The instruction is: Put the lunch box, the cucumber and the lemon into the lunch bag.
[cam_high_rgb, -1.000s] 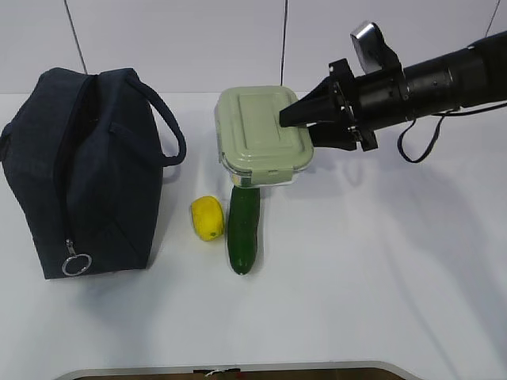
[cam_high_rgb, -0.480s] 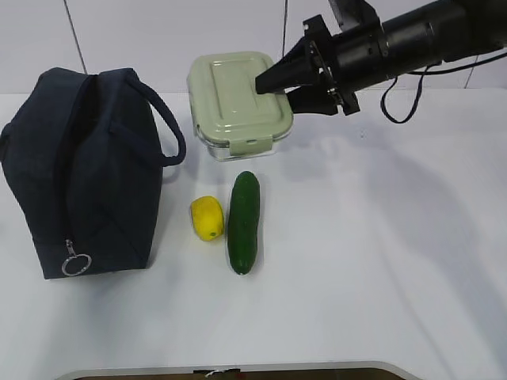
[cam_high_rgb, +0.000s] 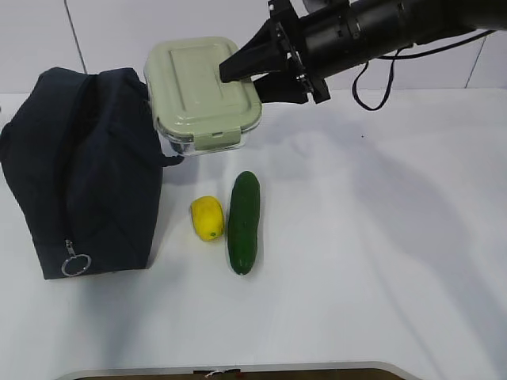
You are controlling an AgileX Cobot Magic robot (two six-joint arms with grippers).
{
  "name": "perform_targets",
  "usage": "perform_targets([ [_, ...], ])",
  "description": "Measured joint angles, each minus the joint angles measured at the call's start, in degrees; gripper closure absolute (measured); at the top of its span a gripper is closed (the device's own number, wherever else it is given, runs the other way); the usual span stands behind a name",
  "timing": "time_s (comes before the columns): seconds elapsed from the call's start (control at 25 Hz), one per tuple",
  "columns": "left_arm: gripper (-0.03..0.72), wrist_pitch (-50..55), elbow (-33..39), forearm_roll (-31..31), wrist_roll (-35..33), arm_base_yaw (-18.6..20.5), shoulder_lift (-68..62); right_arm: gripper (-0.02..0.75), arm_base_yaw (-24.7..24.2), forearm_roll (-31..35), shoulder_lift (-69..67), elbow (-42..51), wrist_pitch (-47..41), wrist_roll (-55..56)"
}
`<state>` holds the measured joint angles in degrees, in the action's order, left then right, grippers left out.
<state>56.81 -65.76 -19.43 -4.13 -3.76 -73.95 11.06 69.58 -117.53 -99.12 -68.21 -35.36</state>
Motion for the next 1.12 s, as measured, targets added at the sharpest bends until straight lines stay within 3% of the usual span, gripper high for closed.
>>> perform_targets([
  [0.24, 0.343, -0.10, -7.48, -0.55, -0.47, 0.00, -8.80, 0.351, 0.84, -0.10, 0.00, -0.28, -0.14, 0.36],
  [0.64, 0.358, -0.34, -11.38, -3.01, -2.92, 0.00, -18.51, 0.351, 1.67, 1.19, 0.00, -0.28, -0.14, 0.59],
  [0.72, 0.420, -0.34, -11.45, -3.27, -3.59, 0.00, -19.59, 0.351, 1.67, 2.14, 0.00, -0.28, -0.14, 0.59],
  [0.84, 0.601, -0.34, -11.61, -3.72, -5.39, 0.00, -19.80, 0.351, 1.76, 2.91, 0.00, -0.28, -0.14, 0.59],
  [0.92, 0.673, -0.08, -11.73, -5.81, -7.54, 0.00, -19.80, 0.351, 1.76, 3.45, 0.00, -0.28, -0.14, 0.59],
  [1.12, 0.694, 0.38, -11.73, -11.83, -11.84, 0.00, -18.79, 0.351, 1.76, 5.86, 0.00, -0.28, -0.14, 0.59],
])
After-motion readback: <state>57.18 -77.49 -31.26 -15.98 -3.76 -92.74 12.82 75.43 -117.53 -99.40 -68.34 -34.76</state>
